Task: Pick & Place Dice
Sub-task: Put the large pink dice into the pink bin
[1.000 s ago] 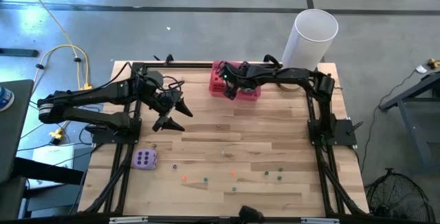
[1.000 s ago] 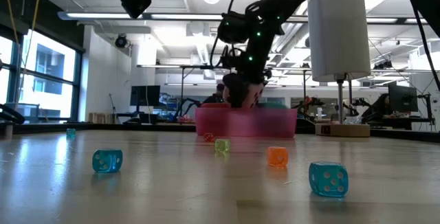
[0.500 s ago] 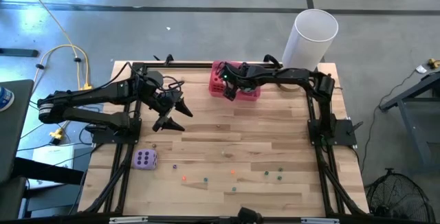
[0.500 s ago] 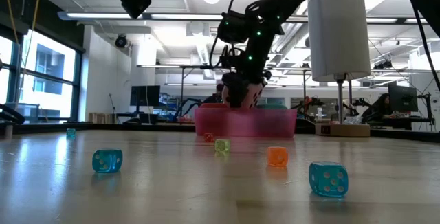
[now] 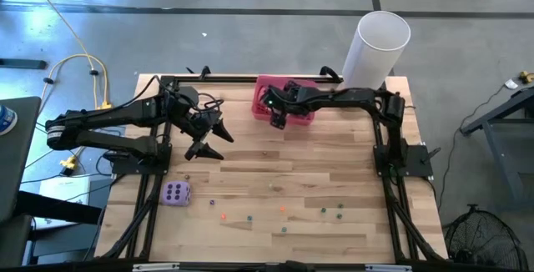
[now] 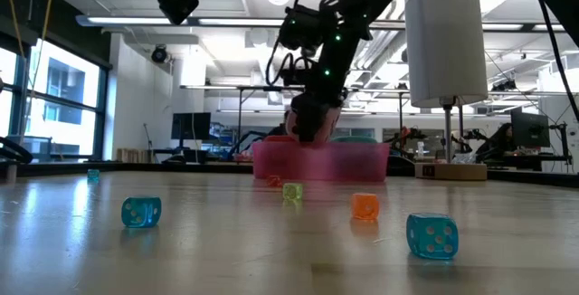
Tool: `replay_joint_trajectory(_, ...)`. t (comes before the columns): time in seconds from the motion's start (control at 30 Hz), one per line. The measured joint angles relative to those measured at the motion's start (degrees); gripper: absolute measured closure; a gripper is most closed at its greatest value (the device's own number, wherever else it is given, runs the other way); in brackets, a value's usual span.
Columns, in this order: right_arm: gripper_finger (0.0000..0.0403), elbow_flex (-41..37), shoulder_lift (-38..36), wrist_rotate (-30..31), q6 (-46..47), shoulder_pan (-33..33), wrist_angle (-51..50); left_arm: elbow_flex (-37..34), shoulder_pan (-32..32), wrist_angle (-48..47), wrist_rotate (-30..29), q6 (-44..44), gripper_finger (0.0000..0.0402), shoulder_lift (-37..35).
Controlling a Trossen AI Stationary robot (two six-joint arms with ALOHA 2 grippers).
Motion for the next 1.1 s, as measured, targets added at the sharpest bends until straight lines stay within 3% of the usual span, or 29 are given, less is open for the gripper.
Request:
replay_joint_trajectory(0.37,0.0003,0.01,0.0,1.13,1.99,-0.52,0.48,0.0,0.0,-0.15,0.0,0.0,0.0049,0.0)
replay_joint_trajectory(0.6,0.0003,0.02,-0.38,1.11,12.09,-1.61,0.86,0.0,0.0,-0.18,0.02,-0.07,0.0049,0.0)
replay_joint_trajectory(0.9,0.0003,0.07,-0.55,-1.51,11.25,-1.63,-0.42,0.0,0.0,-0.2,0.0,-0.01,0.0049,0.0)
replay_joint_trajectory(1.1,0.0003,0.07,-0.55,-1.12,11.32,-0.56,-0.49,-0.17,0.0,0.08,-0.7,5.68,0.0049,0.48)
